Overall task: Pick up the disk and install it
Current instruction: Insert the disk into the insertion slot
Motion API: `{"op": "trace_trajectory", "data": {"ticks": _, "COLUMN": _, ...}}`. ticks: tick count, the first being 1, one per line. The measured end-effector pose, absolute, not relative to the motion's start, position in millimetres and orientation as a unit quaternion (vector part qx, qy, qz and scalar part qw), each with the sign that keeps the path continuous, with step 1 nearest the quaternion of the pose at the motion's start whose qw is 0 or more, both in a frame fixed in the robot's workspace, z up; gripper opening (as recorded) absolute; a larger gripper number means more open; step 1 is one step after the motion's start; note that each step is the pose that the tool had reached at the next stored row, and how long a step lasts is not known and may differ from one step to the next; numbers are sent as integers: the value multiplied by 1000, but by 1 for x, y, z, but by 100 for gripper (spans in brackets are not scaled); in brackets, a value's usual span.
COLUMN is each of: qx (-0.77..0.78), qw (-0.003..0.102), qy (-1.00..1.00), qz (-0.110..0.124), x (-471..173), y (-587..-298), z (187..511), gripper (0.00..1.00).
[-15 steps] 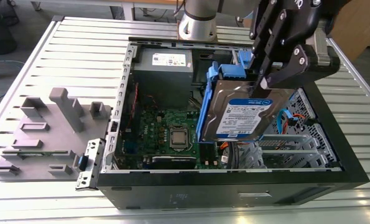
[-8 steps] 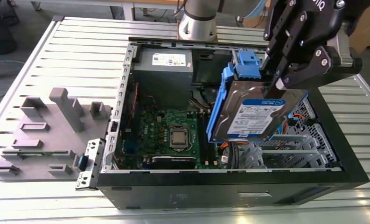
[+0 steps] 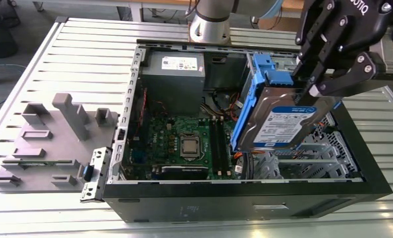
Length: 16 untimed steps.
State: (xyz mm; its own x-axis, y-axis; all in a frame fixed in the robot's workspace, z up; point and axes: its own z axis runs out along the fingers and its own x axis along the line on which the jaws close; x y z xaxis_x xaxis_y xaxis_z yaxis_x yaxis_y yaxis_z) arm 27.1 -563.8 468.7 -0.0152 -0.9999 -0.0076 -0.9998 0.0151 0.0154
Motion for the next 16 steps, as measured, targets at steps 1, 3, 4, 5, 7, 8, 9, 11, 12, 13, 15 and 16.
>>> {"op": "trace_trajectory", "data": {"ticks": 1, "qx": 702, "qw": 3, "qy": -712, "qz": -8, "x": 30, "y": -564, "z": 469, "gripper": 35}}
{"op": "trace_trajectory", "data": {"ticks": 3, "qx": 702, "qw": 3, "qy": -712, "qz": -8, "x": 36, "y": -564, "z": 468, "gripper": 35}}
{"op": "trace_trajectory", "data": {"ticks": 4, "qx": 702, "qw": 3, "qy": -712, "qz": -8, "x": 39, "y": -564, "z": 468, "gripper": 35}}
{"op": "trace_trajectory", "data": {"ticks": 5, "qx": 702, "qw": 3, "qy": -712, "qz": -8, "x": 42, "y": -564, "z": 468, "gripper": 35}}
{"op": "trace_trajectory", "data": {"ticks": 7, "qx": 702, "qw": 3, "qy": -712, "qz": -9, "x": 48, "y": -564, "z": 467, "gripper": 35}}
{"op": "trace_trajectory", "data": {"ticks": 8, "qx": 702, "qw": 3, "qy": -712, "qz": -9, "x": 51, "y": -564, "z": 467, "gripper": 35}}
{"op": "trace_trajectory", "data": {"ticks": 9, "qx": 702, "qw": 3, "qy": -712, "qz": -9, "x": 54, "y": -564, "z": 467, "gripper": 35}}
{"op": "trace_trajectory", "data": {"ticks": 11, "qx": 702, "qw": 3, "qy": -712, "qz": -9, "x": 60, "y": -564, "z": 467, "gripper": 35}}
{"op": "trace_trajectory", "data": {"ticks": 12, "qx": 702, "qw": 3, "qy": -712, "qz": -9, "x": 63, "y": -564, "z": 467, "gripper": 35}}
{"op": "trace_trajectory", "data": {"ticks": 13, "qx": 702, "qw": 3, "qy": -712, "qz": -9, "x": 66, "y": -564, "z": 466, "gripper": 35}}
{"op": "trace_trajectory", "data": {"ticks": 15, "qx": 702, "qw": 4, "qy": -712, "qz": -9, "x": 72, "y": -564, "z": 466, "gripper": 35}}
{"op": "trace_trajectory", "data": {"ticks": 16, "qx": 702, "qw": 4, "qy": -712, "qz": -9, "x": 75, "y": -564, "z": 466, "gripper": 35}}
